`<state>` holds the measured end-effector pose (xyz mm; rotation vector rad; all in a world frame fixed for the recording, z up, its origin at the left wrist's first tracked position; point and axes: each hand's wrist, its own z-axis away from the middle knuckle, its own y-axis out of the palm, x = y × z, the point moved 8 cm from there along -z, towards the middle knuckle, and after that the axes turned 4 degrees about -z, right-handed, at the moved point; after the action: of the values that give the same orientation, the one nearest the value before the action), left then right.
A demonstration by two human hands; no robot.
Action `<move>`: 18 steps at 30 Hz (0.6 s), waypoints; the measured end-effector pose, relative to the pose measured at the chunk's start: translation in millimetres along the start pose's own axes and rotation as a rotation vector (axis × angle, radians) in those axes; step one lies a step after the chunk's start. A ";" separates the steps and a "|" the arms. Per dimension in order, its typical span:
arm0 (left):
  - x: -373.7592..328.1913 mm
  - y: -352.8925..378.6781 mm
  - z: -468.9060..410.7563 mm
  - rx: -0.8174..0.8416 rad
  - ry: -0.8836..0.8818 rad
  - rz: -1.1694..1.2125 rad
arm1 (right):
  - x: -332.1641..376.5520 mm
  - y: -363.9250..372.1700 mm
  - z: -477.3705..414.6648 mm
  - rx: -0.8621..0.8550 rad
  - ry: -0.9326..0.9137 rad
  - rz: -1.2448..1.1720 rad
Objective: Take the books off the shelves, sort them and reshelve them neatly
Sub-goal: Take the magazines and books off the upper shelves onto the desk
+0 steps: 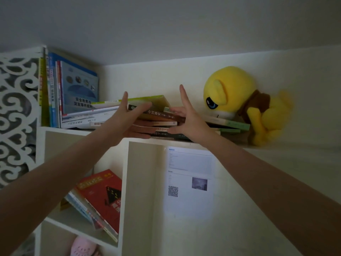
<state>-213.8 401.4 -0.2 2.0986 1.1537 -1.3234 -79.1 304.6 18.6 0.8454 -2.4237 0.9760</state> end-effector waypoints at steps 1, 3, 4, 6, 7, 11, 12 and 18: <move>1.7 0.7 0.5 -0.004 -0.002 -0.009 | 2.3 2.8 0.1 0.015 -0.014 0.016; 4.7 -0.1 1.8 -0.025 -0.019 -0.039 | 6.5 5.7 -0.5 0.024 -0.039 0.053; 5.7 -0.4 2.0 -0.034 -0.034 -0.043 | 7.1 5.8 -1.1 0.017 -0.047 0.065; 7.2 -1.0 1.2 -0.050 -0.078 0.013 | 7.0 3.6 -1.8 -0.033 -0.062 0.077; 7.3 -0.8 1.1 -0.057 -0.093 0.045 | 6.5 2.0 -1.9 -0.074 -0.070 0.087; 7.9 0.1 0.9 -0.063 -0.104 0.077 | 6.5 1.8 2.6 -0.180 -0.082 0.116; 9.6 0.2 1.4 -0.066 -0.110 0.084 | 6.6 2.4 3.6 -0.191 -0.089 0.126; 18.4 1.4 13.3 -0.268 -0.168 0.557 | 19.8 17.2 10.3 -0.203 -0.137 0.132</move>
<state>-216.1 399.3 -22.8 1.8775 0.5726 -0.9926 -106.4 299.5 14.2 0.7091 -2.6691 0.7202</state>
